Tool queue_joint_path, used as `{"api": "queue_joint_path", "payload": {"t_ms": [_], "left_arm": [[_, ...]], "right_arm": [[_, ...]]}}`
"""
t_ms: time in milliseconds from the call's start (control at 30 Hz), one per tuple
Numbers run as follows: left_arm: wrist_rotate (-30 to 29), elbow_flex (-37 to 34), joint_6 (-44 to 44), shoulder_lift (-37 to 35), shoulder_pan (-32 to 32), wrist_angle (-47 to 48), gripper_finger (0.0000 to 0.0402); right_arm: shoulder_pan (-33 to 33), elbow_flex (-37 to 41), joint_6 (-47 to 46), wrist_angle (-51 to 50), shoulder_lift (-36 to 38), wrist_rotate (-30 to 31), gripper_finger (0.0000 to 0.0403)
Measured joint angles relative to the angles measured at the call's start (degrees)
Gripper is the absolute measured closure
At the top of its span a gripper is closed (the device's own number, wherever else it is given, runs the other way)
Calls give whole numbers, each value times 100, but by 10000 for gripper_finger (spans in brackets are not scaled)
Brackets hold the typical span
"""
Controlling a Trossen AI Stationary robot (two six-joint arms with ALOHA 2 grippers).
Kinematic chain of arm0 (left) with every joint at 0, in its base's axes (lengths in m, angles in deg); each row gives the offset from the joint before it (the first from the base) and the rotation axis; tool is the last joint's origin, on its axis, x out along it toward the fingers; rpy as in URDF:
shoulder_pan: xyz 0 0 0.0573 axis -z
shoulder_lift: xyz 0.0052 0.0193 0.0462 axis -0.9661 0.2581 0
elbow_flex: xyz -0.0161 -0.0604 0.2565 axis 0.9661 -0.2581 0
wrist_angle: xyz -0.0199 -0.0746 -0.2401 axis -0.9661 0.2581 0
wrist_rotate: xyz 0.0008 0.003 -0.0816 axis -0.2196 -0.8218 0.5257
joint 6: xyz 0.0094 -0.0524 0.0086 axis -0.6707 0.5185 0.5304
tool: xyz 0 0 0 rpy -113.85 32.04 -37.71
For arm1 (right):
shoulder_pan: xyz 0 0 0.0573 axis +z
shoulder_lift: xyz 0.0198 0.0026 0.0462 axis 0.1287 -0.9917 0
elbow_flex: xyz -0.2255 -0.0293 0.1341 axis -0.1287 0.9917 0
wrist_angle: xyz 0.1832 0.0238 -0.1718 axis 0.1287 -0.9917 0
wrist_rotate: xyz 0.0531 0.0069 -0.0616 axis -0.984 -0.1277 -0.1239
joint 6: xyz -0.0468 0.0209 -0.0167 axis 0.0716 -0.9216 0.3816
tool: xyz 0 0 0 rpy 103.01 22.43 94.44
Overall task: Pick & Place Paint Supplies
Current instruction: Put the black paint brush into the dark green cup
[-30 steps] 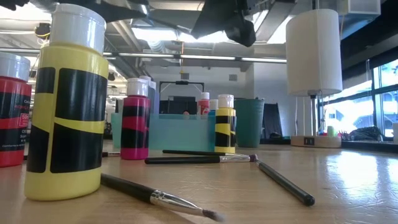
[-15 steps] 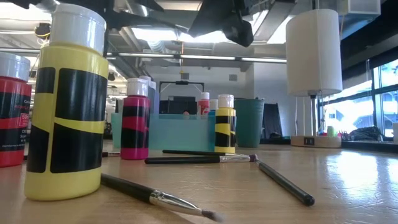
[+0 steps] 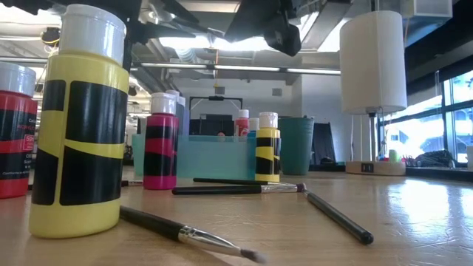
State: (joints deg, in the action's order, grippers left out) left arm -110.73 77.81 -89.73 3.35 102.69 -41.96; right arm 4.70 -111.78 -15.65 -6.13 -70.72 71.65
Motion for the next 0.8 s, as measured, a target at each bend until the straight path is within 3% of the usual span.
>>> {"api": "queue_joint_path", "payload": {"t_ms": [367, 633, 800], "left_arm": [[0, 0, 122, 0, -1, -2, 320], [-102, 0, 138, 0, -1, 6, 368], [-122, 0, 138, 0, 1, 26, 378]], "right_arm": [[2, 0, 122, -16, 0, -164, 403], [2, 0, 155, -20, 0, -179, 403], [2, 0, 275, -12, 0, -174, 403]]}}
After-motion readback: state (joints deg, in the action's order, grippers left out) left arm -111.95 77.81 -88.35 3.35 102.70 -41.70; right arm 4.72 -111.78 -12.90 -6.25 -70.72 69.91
